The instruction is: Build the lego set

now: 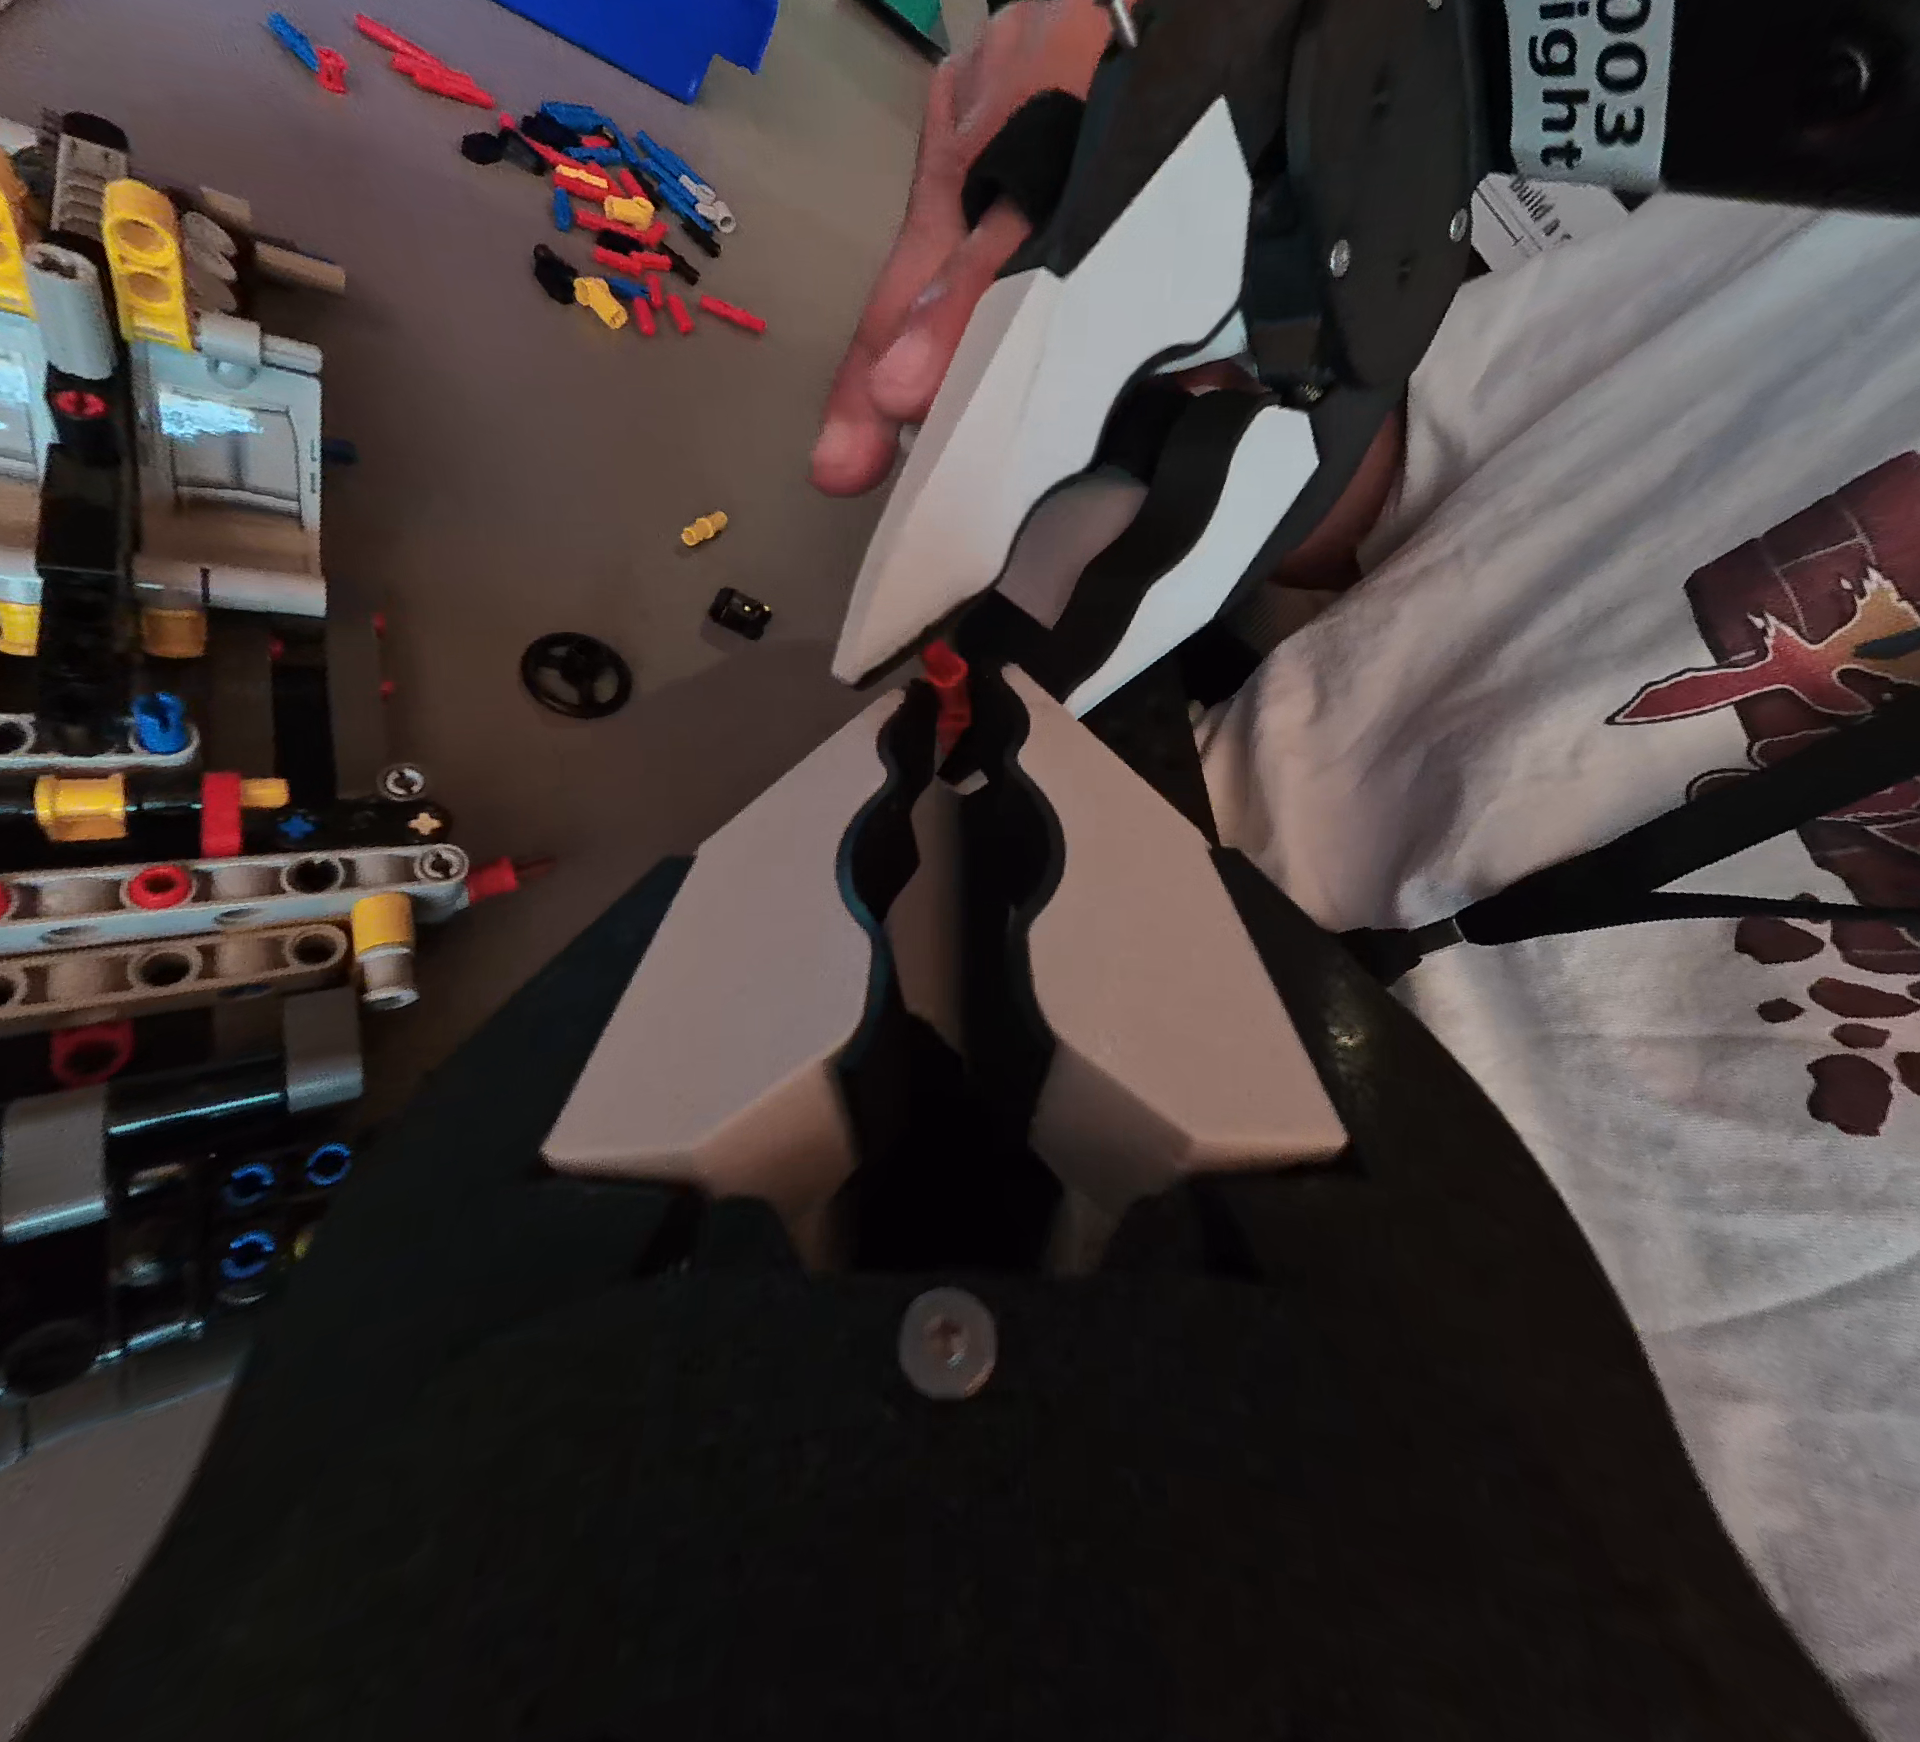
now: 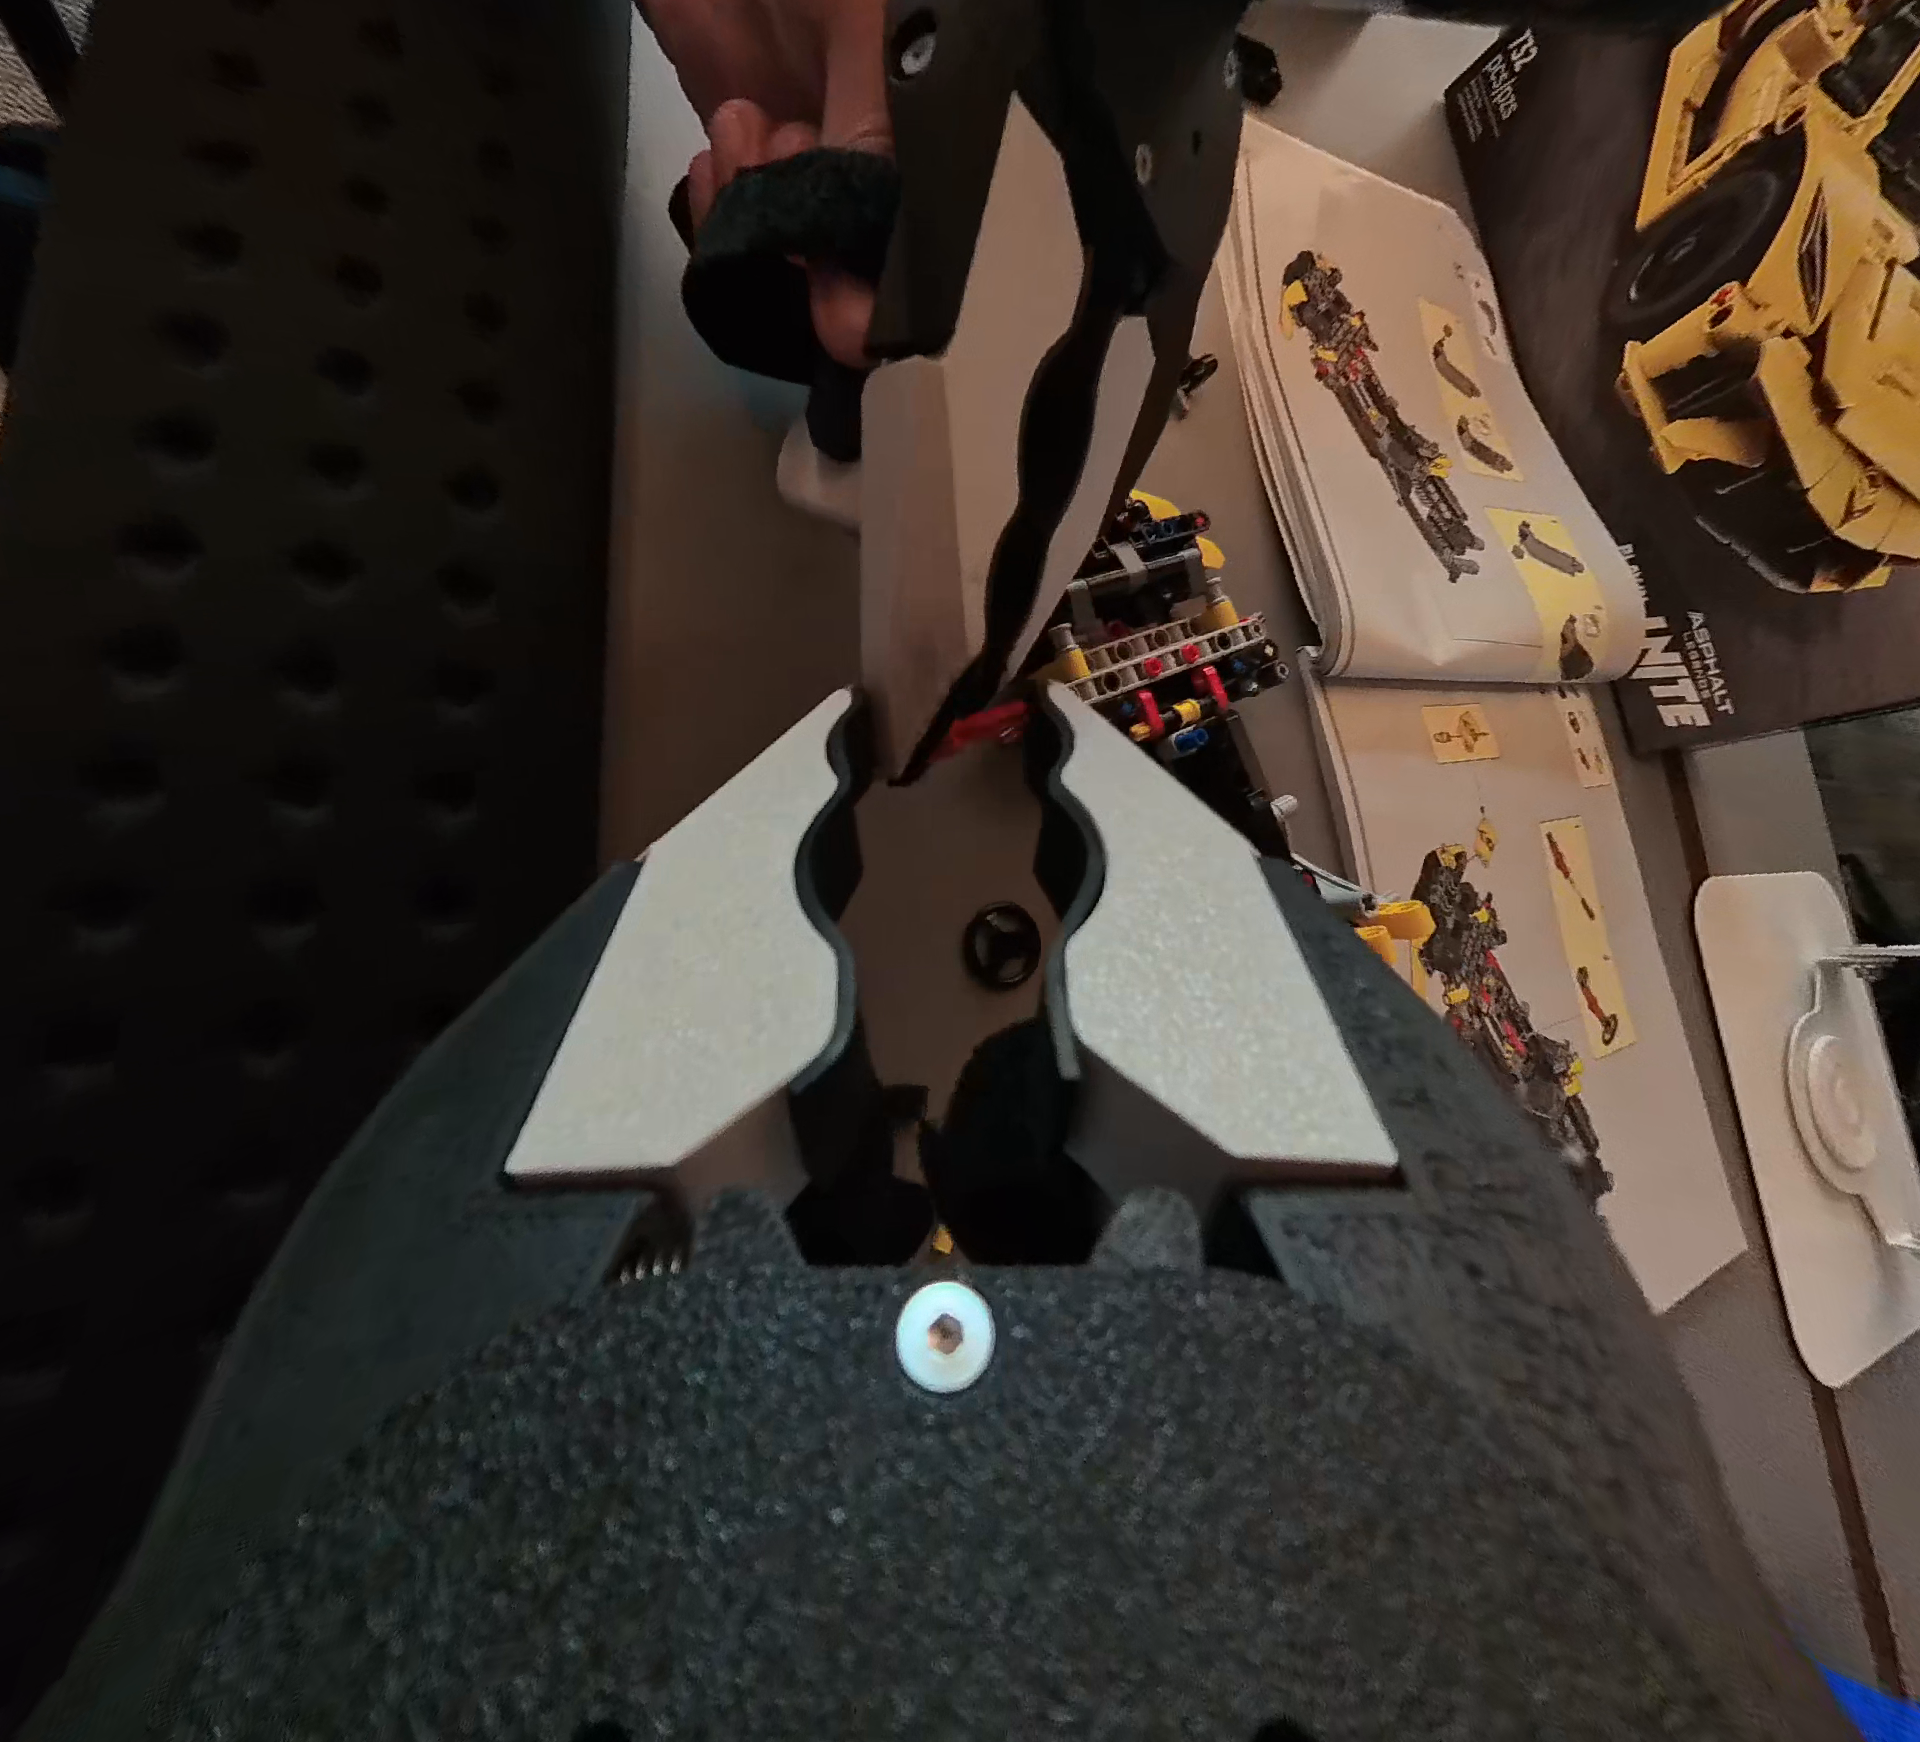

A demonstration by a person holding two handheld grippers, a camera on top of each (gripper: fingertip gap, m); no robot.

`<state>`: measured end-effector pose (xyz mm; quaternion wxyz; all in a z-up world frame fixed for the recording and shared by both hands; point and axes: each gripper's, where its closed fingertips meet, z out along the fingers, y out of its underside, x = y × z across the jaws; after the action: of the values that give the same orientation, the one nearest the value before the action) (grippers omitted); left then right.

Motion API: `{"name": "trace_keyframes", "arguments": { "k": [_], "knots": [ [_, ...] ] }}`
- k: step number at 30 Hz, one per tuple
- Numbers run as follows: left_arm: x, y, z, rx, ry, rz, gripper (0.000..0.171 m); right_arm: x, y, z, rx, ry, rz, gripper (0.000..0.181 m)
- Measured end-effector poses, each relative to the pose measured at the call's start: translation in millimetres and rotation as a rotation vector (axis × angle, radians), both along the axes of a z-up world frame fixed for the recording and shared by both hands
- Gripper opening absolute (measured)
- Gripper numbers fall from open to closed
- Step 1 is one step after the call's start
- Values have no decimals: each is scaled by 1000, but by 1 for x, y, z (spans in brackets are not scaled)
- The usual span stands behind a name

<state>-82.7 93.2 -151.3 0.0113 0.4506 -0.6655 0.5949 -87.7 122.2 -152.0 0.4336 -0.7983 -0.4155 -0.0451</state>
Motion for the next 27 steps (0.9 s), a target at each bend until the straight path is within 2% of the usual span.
{"name": "trace_keyframes", "arguments": {
  "k": [11, 13, 22, 27],
  "knots": [
    [2, 6, -8, -3, 42, 9, 4, 3, 5, -5, 26, -52, -54, 30],
    [2, 9, -10, -7, 57, 15, 4, 3, 5, -7, 20, -64, -50, 44],
    [1, 9, -7, -41, 84, 11, 4, 6, 6, -19, 18, -216, -47, 59],
    [-2, 7, -6, -108, 125, -8, 4, 6, 8, -21, 42, -273, -41, 51]
  ]
}}
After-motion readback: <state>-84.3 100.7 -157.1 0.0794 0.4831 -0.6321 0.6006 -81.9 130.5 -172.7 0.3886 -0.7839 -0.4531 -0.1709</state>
